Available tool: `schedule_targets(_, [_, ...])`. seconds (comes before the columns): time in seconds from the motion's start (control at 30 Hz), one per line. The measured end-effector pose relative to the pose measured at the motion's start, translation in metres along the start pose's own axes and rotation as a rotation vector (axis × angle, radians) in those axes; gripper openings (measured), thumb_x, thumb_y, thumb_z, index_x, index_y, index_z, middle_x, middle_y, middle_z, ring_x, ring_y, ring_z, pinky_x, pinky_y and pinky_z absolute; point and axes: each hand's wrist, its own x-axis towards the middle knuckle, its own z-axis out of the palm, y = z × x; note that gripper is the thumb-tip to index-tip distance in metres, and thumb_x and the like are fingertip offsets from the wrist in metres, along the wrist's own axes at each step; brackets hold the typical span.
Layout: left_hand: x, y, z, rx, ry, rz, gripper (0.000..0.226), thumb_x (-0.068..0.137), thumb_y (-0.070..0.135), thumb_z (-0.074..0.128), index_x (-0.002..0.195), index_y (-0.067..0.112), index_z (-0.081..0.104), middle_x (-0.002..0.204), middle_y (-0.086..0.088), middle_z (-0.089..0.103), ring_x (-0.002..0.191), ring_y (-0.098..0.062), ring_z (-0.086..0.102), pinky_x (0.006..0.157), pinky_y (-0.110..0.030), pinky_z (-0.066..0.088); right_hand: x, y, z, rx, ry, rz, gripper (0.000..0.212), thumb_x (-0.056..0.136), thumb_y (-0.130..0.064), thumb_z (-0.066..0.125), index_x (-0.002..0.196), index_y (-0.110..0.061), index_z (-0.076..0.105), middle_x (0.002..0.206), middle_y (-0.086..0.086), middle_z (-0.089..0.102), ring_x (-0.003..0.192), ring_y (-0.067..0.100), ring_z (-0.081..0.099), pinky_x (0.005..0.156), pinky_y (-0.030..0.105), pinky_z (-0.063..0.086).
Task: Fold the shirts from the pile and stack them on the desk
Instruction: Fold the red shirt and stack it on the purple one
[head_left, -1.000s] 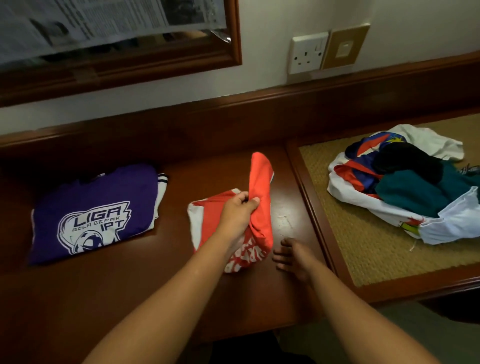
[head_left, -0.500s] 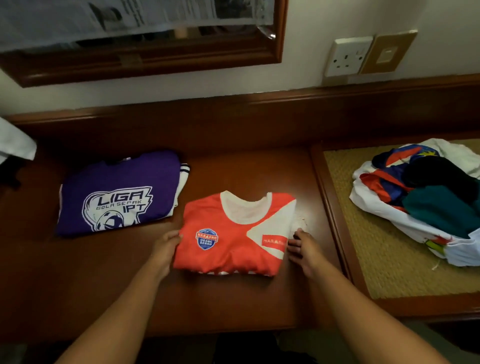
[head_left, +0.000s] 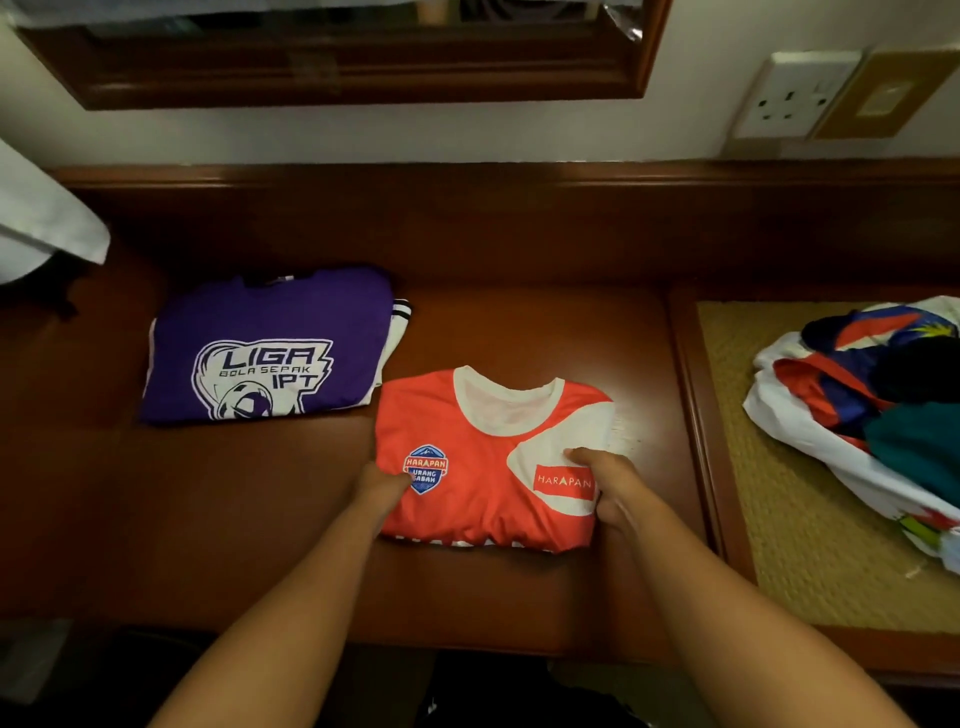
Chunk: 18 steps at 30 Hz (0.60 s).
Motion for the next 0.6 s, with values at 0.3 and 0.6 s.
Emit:
schedule_targets(0.3, [-0.026, 0.001, 0.023, -0.114, -0.029, 0.025, 0.032, 0.087, -0.002, 0.061, 0.119, -0.006, 0.059, 0.115, -0.023, 0.064, 0.090, -0.025, 0.059, 0.079, -0.031, 0.045, -0.016, -0.030, -0.028, -0.421, 0.205, -0.445, 0.046, 0.089, -0.024, 0.065, 0.130, -0.013, 0.047, 0.124, 0.010, 0.058, 0.110, 0.028, 0.057, 0.091, 0.039, 0.052])
schedule_targets(0.6, [-0.035, -0.016, 0.019, 0.145, 0.256, 0.164, 0.056, 0.081, 0.011, 0.071, 0.131, 0.001, 0.048, 0.133, -0.027, 0.049, 0.121, -0.039, 0.048, 0.101, -0.043, 0.038, -0.020, 0.000, -0.069, -0.535, 0.582, -0.541, 0.046, 0.083, -0.006, 0.058, 0.128, -0.001, 0.051, 0.126, 0.023, 0.055, 0.116, 0.037, 0.051, 0.096, 0.041, 0.042])
